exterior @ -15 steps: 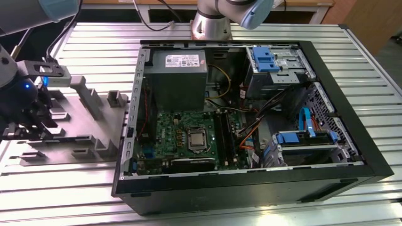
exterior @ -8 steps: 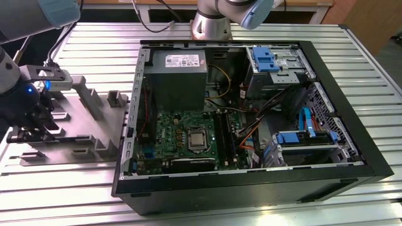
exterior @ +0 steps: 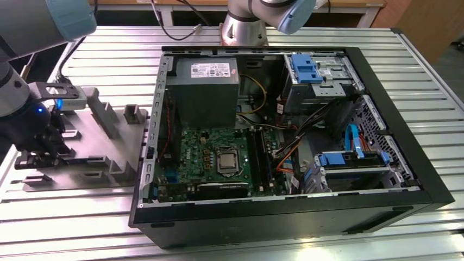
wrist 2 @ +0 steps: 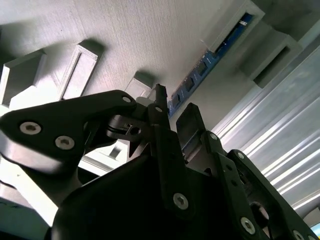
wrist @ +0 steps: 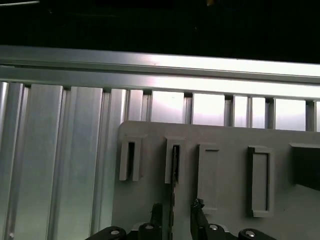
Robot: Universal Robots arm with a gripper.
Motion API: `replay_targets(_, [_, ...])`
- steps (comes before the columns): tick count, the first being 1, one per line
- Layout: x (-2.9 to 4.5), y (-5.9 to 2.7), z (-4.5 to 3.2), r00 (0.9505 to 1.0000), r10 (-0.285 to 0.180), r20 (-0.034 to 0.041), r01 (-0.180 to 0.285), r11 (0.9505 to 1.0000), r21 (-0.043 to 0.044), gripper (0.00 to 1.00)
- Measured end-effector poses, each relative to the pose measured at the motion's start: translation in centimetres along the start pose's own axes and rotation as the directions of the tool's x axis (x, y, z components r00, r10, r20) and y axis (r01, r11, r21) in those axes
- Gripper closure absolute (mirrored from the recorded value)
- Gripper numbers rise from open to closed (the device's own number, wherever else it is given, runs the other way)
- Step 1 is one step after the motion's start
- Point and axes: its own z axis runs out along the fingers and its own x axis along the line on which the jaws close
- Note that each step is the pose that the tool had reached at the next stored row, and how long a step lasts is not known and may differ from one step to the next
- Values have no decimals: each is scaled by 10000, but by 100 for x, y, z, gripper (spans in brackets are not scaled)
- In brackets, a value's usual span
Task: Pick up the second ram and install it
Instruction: 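Pick up the second ram and move it above second insertion slot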
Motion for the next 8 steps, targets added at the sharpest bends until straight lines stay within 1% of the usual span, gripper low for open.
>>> replay_targets(2, [1, 4, 17, 10000, -20, -2, 20, 10000, -4, 64])
replay_targets(8, [0, 3, 19, 10000, -34, -2, 34, 10000, -5, 64])
